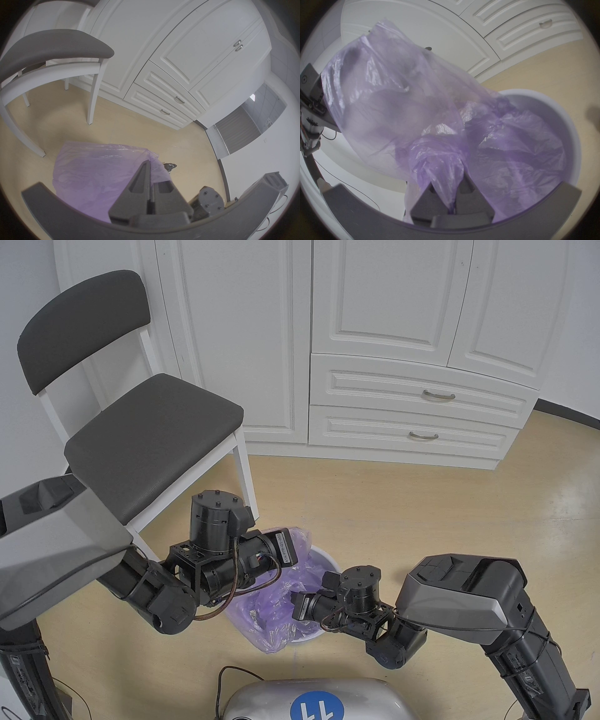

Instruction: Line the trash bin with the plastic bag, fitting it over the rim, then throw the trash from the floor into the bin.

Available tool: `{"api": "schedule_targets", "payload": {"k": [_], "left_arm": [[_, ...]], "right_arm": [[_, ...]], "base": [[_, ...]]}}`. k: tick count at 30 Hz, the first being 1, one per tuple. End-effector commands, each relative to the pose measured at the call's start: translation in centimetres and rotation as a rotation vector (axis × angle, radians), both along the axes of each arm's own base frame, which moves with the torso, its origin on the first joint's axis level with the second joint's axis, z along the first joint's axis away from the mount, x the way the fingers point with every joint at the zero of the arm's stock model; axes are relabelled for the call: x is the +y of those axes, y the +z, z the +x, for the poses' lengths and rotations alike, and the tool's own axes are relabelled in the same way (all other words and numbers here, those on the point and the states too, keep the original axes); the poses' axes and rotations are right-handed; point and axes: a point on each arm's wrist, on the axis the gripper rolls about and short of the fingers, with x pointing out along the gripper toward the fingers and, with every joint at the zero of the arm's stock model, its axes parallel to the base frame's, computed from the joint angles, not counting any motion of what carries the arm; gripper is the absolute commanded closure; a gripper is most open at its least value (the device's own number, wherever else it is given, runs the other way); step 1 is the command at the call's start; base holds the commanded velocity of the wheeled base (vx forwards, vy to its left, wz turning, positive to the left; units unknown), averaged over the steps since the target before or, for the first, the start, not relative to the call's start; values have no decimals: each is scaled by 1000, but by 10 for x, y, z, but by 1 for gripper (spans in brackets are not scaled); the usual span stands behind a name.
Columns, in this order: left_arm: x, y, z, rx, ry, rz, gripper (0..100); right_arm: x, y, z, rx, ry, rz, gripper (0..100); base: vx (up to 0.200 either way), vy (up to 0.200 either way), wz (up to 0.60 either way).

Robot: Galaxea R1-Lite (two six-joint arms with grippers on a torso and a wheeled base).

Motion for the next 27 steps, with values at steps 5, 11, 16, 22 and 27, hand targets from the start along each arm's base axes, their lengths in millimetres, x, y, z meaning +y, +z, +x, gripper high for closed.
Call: {"api": "schedule_targets", "payload": {"k": [5, 11, 16, 22, 27], "left_arm": [[-1, -26, 14, 25, 18, 13, 100], [-8, -41, 25, 45, 27, 15, 100], [-12, -51, 34, 64, 48, 1, 100], [-4, -63, 45, 84, 88, 14, 100], [13, -72, 55, 111, 121, 36, 100]], "right_arm": [[-37, 0, -35, -107, -64, -71, 100], [-71, 24, -33, -90, -141, -76, 100], [-95, 21, -24, -68, -202, -91, 100], [-113, 16, -12, -59, -222, -92, 100], [-122, 14, -4, -61, -233, -87, 100]], "base": [[0, 0, 0], [0, 0, 0], [0, 0, 0], [0, 0, 0], [0, 0, 0]]}}
